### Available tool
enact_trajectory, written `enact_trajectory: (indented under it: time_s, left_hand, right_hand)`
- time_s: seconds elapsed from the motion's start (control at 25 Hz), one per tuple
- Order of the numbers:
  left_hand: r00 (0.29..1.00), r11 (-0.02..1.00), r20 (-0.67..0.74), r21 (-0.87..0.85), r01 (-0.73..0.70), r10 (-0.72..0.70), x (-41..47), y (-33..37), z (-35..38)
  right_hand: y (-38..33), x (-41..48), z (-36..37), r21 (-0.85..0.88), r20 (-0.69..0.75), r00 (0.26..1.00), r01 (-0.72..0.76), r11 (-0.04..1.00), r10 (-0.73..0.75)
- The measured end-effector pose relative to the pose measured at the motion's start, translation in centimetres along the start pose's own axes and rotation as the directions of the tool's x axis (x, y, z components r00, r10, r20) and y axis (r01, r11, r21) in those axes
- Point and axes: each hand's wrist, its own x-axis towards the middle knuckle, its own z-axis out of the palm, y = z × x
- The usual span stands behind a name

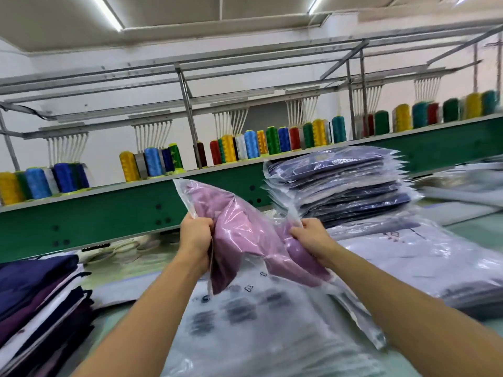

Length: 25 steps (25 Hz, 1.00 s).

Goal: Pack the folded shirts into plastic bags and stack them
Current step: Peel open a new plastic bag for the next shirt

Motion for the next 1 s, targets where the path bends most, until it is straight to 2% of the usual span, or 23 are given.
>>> enact_trajectory:
  time_s: [0.12, 0.2, 0.36, 0.56, 0.64, 0.68, 0.76, 0.8, 0.84, 0.88, 0.92, 0.96, 1.0]
  left_hand:
    - [0.994, 0.996, 0.075, -0.031, 0.087, -0.084, -1.0, -2.8, 2.6]
    - [0.981, 0.99, 0.133, 0.01, 0.139, -0.139, -2.2, -4.6, 4.8]
    - [0.939, 0.969, 0.258, 0.157, 0.19, -0.226, -4.2, -7.7, 10.1]
    - [0.832, 0.934, 0.425, 0.185, 0.307, -0.357, -5.6, -11.2, 15.9]
    - [0.804, 0.892, 0.412, 0.334, 0.305, -0.43, -5.5, -12.9, 16.7]
    - [0.804, 0.858, 0.396, 0.447, 0.253, -0.443, -5.3, -14.0, 17.0]
    - [0.852, 0.749, 0.346, 0.658, 0.079, -0.394, -4.8, -15.7, 17.4]
    - [0.885, 0.64, 0.331, 0.767, -0.05, -0.328, -4.5, -16.4, 17.5]
    - [0.914, 0.457, 0.345, 0.862, -0.219, -0.215, -4.2, -17.0, 17.7]
    - [0.909, 0.238, 0.407, 0.895, -0.377, -0.092, -4.2, -17.3, 17.9]
    - [0.869, 0.067, 0.494, 0.868, -0.492, -0.015, -4.0, -17.5, 18.4]
    - [0.823, 0.008, 0.568, 0.823, -0.568, -0.001, -3.7, -17.8, 19.0]
    - [0.791, 0.024, 0.611, 0.791, -0.611, -0.036, -3.4, -18.2, 19.7]
  right_hand:
    - [0.1, -0.1, -6.0, -0.22, -0.133, 0.989, 0.034, 0.975, -0.065]
    - [1.1, 0.4, -10.1, -0.368, -0.234, 0.968, -0.003, 0.93, -0.089]
    - [3.7, 1.6, -17.9, -0.648, -0.372, 0.923, -0.186, 0.738, -0.095]
    - [6.9, 4.1, -24.8, -0.716, -0.471, 0.877, -0.316, 0.623, -0.097]
    - [8.1, 4.8, -26.8, -0.709, -0.503, 0.861, -0.362, 0.605, -0.075]
    - [8.7, 5.2, -27.7, -0.705, -0.507, 0.86, -0.375, 0.602, -0.057]
    - [9.9, 5.8, -28.9, -0.725, -0.501, 0.864, -0.389, 0.567, -0.048]
    - [10.4, 6.1, -29.3, -0.767, -0.491, 0.869, -0.393, 0.508, -0.069]
    - [10.9, 6.3, -29.3, -0.82, -0.478, 0.872, -0.399, 0.411, -0.108]
    - [11.4, 6.5, -29.1, -0.866, -0.462, 0.872, -0.407, 0.29, -0.158]
    - [11.6, 6.5, -28.6, -0.898, -0.431, 0.876, -0.394, 0.194, -0.215]
    - [11.8, 6.6, -27.8, -0.929, -0.368, 0.893, -0.339, 0.15, -0.258]
    - [11.9, 6.8, -26.8, -0.96, -0.272, 0.923, -0.239, 0.146, -0.273]
